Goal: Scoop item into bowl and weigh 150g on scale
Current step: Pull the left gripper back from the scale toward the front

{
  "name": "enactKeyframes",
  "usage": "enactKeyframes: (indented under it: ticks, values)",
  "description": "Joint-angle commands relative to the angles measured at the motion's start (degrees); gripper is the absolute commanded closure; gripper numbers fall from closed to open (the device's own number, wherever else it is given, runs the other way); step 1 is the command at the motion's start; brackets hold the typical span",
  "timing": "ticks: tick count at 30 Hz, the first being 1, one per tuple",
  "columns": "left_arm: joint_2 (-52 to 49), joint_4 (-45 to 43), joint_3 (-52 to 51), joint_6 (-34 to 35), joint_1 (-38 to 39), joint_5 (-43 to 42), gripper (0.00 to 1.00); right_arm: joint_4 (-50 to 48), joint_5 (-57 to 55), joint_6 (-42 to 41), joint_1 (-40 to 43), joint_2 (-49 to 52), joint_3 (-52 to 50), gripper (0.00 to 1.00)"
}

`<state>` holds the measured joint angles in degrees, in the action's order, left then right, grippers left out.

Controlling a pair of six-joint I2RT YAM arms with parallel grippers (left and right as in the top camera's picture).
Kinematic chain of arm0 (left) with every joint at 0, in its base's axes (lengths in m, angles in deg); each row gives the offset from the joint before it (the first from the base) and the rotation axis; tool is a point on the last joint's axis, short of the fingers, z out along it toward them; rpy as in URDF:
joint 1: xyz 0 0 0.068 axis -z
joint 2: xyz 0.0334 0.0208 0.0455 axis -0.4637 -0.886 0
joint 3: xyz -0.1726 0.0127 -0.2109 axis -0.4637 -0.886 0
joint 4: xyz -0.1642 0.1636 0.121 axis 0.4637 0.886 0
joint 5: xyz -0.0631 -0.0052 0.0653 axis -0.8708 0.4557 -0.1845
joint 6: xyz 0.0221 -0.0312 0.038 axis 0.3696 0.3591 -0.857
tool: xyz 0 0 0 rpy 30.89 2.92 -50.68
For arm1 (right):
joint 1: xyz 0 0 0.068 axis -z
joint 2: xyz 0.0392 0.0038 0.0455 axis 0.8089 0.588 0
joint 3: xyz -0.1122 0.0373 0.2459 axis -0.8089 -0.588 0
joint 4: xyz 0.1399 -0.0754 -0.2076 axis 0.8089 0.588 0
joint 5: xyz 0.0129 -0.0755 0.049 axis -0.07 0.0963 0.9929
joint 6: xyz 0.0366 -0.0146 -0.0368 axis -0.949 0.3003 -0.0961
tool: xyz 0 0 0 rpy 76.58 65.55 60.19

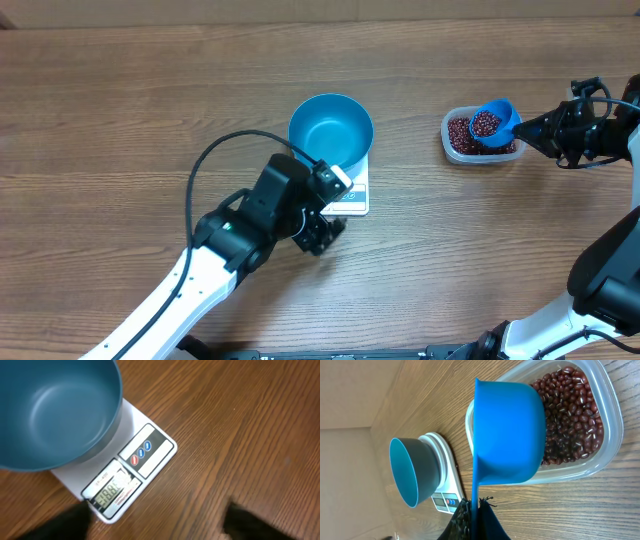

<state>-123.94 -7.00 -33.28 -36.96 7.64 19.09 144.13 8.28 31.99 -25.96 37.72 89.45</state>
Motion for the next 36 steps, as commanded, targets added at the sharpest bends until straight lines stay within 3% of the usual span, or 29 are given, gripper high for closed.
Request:
enactKeyframes:
  ticks: [1, 14, 24, 28, 36]
  values:
    - [2.86, 1.55, 0.33, 0.2, 0.35, 3.91, 0.0, -0.31, 0.59, 0.46, 0.22, 0.17, 1.03, 0.96]
    - [11.15, 7.63, 0.33, -2.38, -2.93, 5.84, 0.0, -0.37, 0.59, 0.31, 0.22, 0.17, 1.03, 0.96]
    - [12.96, 10.27, 0.33, -9.22, -14.69, -10.16, 0.0, -0.72, 0.61, 0.31, 0.22, 0.17, 1.03, 0.96]
    - [12.96, 11.43, 0.33, -19.3, -17.84, -17.68, 0.0, -0.79, 0.61, 0.31, 0.22, 0.17, 1.03, 0.96]
    - [12.96, 10.93, 0.31, -19.87, -18.38, -17.51, 0.0, -0.72, 1.9, 0.28, 0.22, 0.17, 1.03, 0.96]
